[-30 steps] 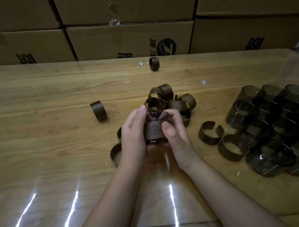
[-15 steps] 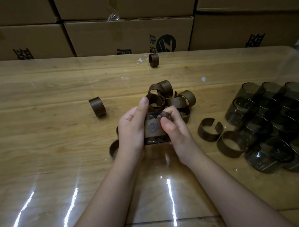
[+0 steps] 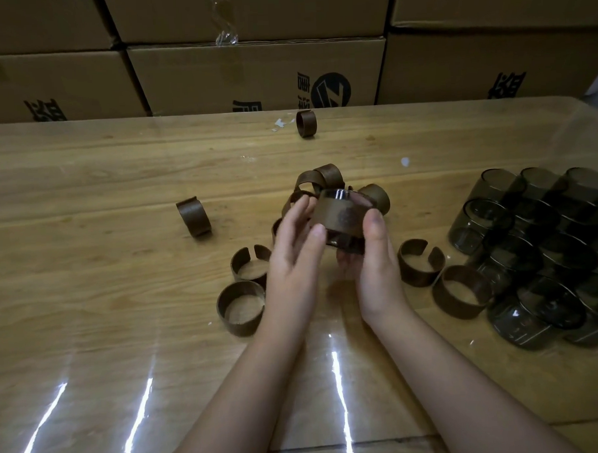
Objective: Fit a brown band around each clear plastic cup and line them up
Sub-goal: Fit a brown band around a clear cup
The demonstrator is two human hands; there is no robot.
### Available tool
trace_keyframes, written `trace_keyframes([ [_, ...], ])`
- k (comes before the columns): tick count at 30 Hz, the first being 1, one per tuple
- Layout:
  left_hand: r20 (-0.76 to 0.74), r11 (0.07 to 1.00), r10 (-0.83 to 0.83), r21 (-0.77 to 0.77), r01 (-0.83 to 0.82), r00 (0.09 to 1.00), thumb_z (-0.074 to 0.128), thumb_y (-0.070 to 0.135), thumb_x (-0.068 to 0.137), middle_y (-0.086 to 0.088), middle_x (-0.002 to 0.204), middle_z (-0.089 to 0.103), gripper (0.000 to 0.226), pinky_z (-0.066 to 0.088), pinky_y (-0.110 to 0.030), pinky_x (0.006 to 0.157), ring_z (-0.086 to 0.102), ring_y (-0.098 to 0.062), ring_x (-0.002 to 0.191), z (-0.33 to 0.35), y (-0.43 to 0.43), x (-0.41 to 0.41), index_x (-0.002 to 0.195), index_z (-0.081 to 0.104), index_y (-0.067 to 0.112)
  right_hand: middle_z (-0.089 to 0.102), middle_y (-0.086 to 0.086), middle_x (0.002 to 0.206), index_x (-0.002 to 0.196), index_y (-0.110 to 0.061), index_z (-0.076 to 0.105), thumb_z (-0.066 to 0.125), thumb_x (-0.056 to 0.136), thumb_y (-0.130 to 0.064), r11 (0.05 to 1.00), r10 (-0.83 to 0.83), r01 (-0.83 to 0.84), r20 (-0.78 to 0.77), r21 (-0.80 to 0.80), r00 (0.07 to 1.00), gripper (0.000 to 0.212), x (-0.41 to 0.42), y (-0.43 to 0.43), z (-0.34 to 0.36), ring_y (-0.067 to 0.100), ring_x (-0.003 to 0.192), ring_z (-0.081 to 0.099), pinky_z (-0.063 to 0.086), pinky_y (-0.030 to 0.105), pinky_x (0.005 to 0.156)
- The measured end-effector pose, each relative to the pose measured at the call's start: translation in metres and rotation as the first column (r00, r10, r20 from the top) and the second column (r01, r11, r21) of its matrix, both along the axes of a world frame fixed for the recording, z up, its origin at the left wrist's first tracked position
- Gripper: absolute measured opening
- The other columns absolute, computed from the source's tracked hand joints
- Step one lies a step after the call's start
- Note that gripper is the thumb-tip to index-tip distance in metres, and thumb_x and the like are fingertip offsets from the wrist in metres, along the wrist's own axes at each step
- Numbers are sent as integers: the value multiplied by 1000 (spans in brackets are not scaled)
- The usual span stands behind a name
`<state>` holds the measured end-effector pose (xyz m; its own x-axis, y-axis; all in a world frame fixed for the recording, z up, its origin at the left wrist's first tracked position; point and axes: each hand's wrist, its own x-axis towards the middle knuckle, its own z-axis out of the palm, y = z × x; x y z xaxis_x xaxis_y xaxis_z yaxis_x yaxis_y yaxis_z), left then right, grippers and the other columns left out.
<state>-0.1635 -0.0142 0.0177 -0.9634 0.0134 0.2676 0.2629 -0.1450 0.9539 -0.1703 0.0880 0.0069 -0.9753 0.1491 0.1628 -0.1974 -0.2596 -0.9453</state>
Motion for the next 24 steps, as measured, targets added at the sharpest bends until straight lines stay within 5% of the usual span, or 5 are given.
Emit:
trace_keyframes([
  [2, -38, 997, -53, -51, 51, 998, 62, 22, 81, 15, 132, 53, 55, 44, -15, 96, 52, 5, 121, -2, 5, 4, 131, 43, 34, 60, 7, 129, 130, -22, 52, 44, 76, -64, 999, -33, 32, 12, 21, 999, 69, -1, 2, 2, 19, 120, 57, 47, 41, 101],
  [5, -40, 992, -58, -113, 53, 998, 68, 21, 76, 18, 137, 45, 72, 42, -14, 98, 49, 5, 124, -5, 10, 7, 135, 32, 39, 62, 4, 125, 122, -29, 57, 41, 80, -63, 999, -12, 11, 28, 50, 1000, 56, -2, 5, 3, 18, 120, 57, 43, 47, 106],
  [10, -48, 986, -1, -164, -7, 999, 72, 32, 75, 5, 147, 43, 74, 42, -27, 107, 45, -3, 131, -6, 6, 5, 133, 30, 49, 68, -12, 109, 113, -39, 57, 42, 82, -59, 993, 74, -79, 57, 88, 996, 40, -4, 4, 1, 6, 104, 65, 53, 30, 86],
  [13, -70, 972, 64, -220, -78, 995, 70, 45, 72, 4, 145, 46, 72, 39, -41, 111, 45, -10, 133, -6, 3, 4, 132, 31, 51, 72, -13, 105, 112, -33, 60, 53, 71, -67, 994, 113, -113, 60, 9, 992, 54, -4, 2, 4, 7, 101, 67, 54, 24, 79],
  [24, -104, 963, 132, -221, -152, 986, 65, 50, 70, 6, 144, 48, 70, 37, -40, 112, 43, -7, 134, -9, 0, 0, 132, 34, 49, 70, -14, 102, 118, -26, 53, 44, 78, -54, 982, 180, -183, 66, 45, 981, 50, -4, 5, 4, 0, 97, 66, 52, 16, 73],
])
